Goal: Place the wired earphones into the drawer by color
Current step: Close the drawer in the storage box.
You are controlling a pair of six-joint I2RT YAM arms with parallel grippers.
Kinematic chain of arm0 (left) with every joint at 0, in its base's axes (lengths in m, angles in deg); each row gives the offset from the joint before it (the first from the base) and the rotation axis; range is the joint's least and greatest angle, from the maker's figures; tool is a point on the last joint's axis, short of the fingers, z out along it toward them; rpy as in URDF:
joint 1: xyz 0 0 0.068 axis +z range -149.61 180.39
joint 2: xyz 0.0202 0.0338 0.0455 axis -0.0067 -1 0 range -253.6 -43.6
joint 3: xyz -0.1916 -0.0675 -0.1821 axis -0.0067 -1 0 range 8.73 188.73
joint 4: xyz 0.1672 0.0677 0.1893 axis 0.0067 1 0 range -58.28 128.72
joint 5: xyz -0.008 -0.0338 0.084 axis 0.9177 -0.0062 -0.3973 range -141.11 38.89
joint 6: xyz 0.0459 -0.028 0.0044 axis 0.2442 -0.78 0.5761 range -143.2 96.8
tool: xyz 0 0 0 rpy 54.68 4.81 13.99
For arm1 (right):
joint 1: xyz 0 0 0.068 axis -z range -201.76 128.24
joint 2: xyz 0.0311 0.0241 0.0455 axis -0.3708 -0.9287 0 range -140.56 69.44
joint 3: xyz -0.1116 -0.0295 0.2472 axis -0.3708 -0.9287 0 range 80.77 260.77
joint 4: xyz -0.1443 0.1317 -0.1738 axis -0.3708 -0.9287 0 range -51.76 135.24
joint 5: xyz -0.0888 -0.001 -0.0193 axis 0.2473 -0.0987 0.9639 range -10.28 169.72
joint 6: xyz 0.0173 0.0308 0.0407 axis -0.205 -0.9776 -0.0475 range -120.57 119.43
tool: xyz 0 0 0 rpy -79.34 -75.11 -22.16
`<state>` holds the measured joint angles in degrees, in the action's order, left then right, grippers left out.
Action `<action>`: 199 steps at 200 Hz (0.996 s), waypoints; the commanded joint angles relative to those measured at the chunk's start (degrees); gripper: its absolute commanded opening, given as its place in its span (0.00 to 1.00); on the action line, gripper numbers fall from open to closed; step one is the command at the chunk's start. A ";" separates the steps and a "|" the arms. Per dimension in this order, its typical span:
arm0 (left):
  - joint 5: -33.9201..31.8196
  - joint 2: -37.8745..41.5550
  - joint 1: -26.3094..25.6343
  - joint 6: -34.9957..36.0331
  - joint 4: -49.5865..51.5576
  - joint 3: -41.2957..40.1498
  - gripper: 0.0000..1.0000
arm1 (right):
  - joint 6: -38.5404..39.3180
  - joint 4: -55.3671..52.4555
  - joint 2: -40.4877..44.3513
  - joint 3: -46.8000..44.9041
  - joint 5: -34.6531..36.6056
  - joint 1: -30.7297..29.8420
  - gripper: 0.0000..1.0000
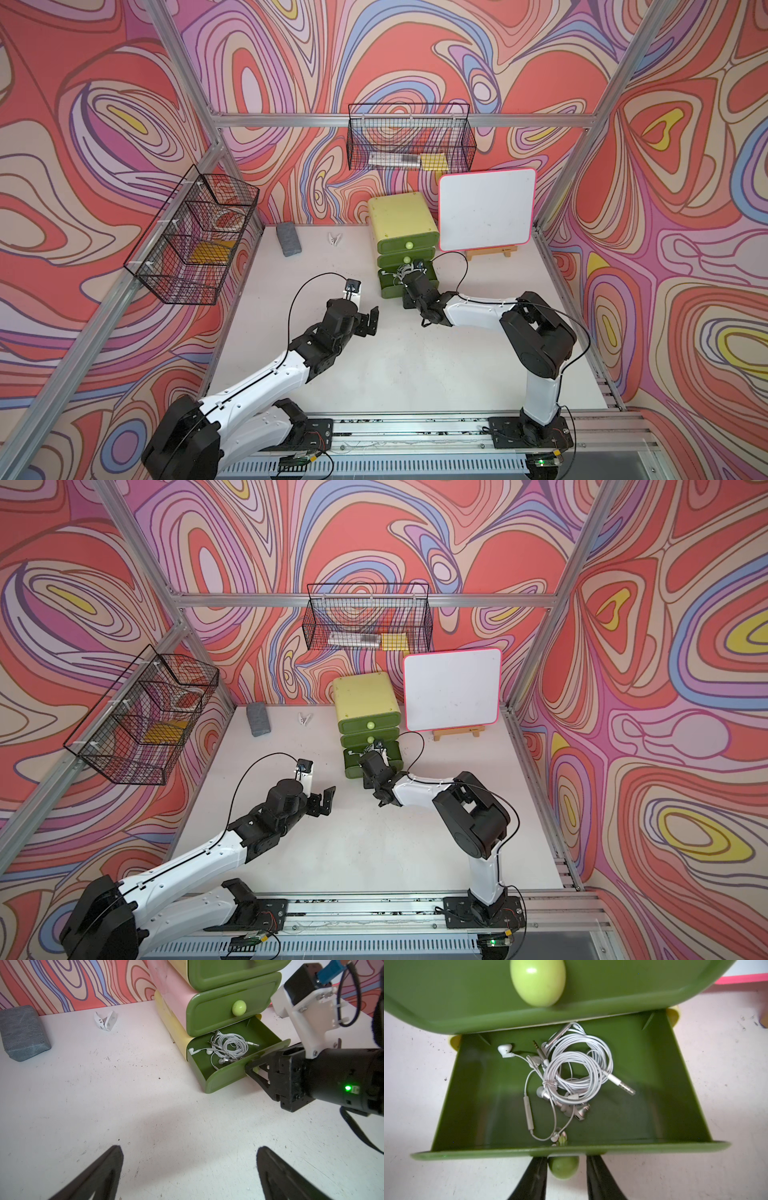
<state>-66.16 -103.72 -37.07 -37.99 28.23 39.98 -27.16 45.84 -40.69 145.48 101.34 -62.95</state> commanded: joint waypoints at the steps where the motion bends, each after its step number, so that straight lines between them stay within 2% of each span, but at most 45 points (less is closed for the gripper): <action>1: -0.77 0.26 0.27 0.64 -1.35 -0.83 0.99 | 1.28 3.14 -1.58 0.85 0.99 0.49 0.34; 140: -1.39 0.18 0.27 0.90 -1.36 -0.92 0.99 | -1.80 14.91 -5.66 0.75 4.43 1.11 0.36; 199: -1.57 1.13 0.27 0.73 -1.86 -1.10 0.99 | -2.49 16.77 -7.47 2.09 4.98 1.37 0.37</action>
<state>-66.97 -103.70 -37.07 -37.97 27.82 39.76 -28.62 60.05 -47.05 146.15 104.47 -62.06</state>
